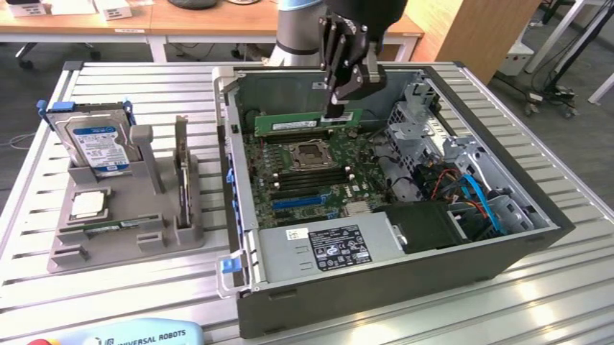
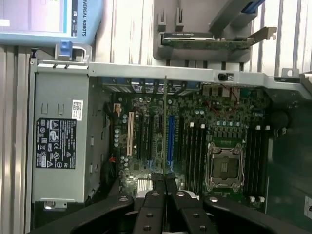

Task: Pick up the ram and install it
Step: 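Pick up the ram and move it above insertion slot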

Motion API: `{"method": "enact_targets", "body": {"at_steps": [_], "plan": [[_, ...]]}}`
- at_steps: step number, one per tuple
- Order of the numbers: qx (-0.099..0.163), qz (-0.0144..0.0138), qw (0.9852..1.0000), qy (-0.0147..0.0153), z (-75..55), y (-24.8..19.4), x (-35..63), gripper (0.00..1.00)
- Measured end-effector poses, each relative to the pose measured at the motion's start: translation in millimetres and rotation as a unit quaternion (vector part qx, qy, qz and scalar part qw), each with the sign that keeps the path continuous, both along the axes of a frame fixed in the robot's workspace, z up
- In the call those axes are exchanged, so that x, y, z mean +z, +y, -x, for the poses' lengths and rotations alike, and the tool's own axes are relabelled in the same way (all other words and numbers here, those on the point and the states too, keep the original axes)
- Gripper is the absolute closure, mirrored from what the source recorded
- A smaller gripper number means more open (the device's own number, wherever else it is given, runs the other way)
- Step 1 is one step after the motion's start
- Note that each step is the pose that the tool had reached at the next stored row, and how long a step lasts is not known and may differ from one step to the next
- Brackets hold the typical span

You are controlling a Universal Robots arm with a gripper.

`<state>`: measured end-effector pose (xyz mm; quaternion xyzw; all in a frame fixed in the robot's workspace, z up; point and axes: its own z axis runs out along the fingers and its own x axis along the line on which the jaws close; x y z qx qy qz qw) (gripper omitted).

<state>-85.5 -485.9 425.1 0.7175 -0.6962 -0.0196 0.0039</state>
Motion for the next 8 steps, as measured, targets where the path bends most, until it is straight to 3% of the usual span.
{"method": "enact_targets", "body": {"at_steps": [8], "plan": [[0.000,0.0000,1.0000,0.0000,-22.5,0.0,0.0,0.89]]}}
